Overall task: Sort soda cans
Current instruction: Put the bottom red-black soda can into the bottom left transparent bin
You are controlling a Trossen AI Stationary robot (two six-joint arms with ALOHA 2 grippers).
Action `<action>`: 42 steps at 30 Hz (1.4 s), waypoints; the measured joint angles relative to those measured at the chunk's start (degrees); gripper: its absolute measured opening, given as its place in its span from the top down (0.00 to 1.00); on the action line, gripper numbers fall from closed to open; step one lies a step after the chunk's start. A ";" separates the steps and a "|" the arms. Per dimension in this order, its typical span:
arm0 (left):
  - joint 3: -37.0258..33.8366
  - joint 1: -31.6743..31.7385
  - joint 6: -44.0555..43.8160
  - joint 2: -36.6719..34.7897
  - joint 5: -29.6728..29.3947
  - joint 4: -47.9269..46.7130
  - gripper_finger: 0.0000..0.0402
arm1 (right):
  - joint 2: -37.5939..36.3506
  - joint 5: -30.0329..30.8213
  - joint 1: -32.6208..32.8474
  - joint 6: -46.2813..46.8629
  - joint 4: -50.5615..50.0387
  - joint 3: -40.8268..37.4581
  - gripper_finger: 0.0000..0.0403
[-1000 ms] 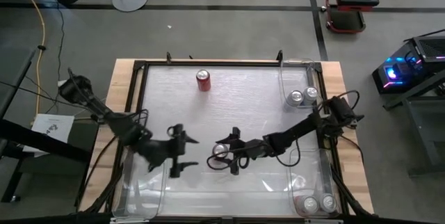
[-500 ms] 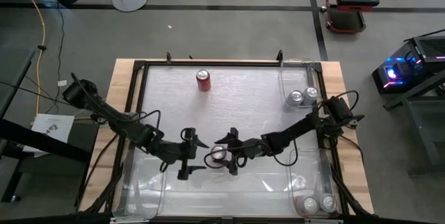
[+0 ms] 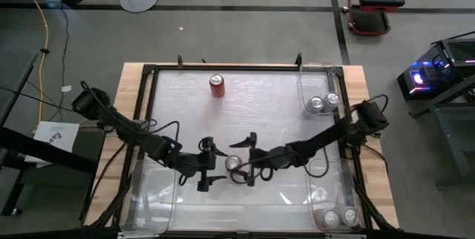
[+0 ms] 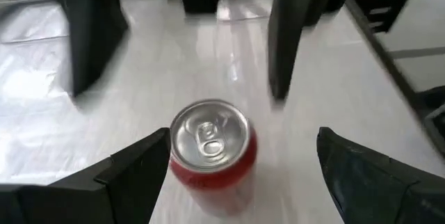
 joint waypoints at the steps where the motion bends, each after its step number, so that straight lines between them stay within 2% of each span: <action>1: -0.02 0.07 0.35 0.86 -0.89 0.78 0.16 | -1.33 1.67 0.62 -0.97 -0.82 0.00 0.05; 9: -0.02 3.71 1.78 5.54 -1.34 5.62 0.16 | -11.02 13.78 7.18 -3.76 -13.45 -0.07 0.05; 13: 0.00 5.30 -0.21 5.63 -1.06 5.19 0.16 | -13.11 19.25 10.65 -3.85 -16.47 -0.07 0.05; 17: 0.09 5.38 -0.34 6.62 2.06 6.71 0.16 | -13.34 23.10 13.47 -3.88 -16.75 -0.07 0.05; 22: 0.18 5.10 -0.40 8.88 4.49 9.54 0.16 | -13.23 25.89 15.39 -2.27 -18.58 -0.07 0.05; 28: 0.18 5.53 0.16 9.67 3.93 9.54 0.16 | -13.21 28.77 16.53 -2.19 -19.02 -0.07 0.05; 42: -0.11 6.91 3.32 7.31 2.40 8.89 0.16 | -13.17 29.06 16.51 -0.78 -19.95 -0.07 0.05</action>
